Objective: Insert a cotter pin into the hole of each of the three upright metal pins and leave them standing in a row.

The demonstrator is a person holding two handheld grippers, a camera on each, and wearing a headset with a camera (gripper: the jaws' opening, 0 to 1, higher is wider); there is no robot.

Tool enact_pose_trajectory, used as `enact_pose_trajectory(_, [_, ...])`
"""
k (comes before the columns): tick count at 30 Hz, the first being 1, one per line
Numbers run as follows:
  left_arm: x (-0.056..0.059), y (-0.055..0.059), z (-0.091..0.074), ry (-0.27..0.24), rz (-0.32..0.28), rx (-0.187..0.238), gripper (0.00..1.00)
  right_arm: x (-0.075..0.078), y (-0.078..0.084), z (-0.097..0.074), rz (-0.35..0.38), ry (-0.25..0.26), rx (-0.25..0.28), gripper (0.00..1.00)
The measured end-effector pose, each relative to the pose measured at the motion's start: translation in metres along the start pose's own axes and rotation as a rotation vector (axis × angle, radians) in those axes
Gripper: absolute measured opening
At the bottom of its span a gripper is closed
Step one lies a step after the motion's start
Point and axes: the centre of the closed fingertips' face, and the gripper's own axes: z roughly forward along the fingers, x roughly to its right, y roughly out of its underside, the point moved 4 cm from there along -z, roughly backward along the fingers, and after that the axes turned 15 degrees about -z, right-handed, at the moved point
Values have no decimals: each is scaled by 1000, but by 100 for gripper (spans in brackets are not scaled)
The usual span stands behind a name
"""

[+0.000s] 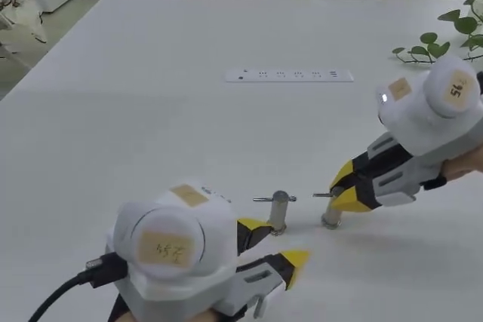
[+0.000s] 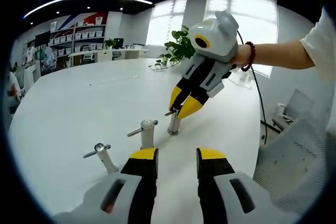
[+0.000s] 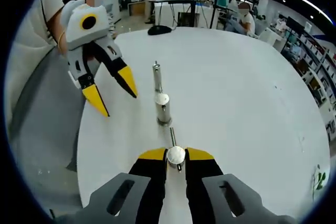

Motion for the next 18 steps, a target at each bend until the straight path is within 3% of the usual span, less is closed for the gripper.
enact_pose_trajectory(18, [-15, -5, -37, -51, 17, 25, 34, 1, 0, 2, 20, -32, 4, 15])
